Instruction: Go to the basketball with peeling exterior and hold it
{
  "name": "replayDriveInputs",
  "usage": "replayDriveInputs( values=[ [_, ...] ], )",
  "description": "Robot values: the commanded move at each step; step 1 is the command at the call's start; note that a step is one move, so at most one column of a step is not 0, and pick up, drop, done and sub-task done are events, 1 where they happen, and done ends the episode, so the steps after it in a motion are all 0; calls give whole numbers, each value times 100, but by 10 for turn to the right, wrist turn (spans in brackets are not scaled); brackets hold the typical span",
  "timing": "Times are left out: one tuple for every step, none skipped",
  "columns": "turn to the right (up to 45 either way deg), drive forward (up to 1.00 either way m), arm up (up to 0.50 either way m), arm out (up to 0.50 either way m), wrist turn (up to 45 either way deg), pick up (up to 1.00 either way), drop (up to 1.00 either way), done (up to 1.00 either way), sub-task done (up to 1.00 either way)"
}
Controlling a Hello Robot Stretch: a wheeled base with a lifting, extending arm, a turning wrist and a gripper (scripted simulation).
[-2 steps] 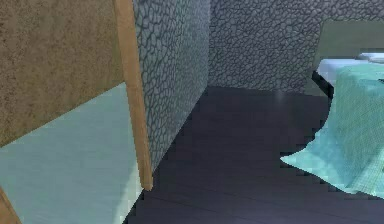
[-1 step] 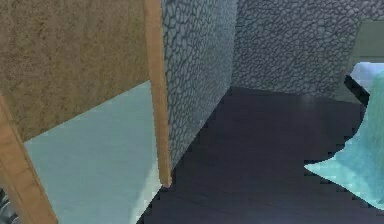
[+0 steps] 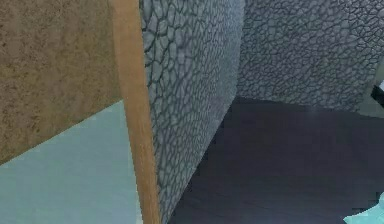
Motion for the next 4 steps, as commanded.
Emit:
replayDriveInputs(
  values=[
    [-360,0,0,0,0,0,0,0,0],
    [0,50,0,0,0,0,0,0,0],
    [-270,0,0,0,0,0,0,0,0],
    [0,15,0,0,0,0,0,0,0]
  ],
)
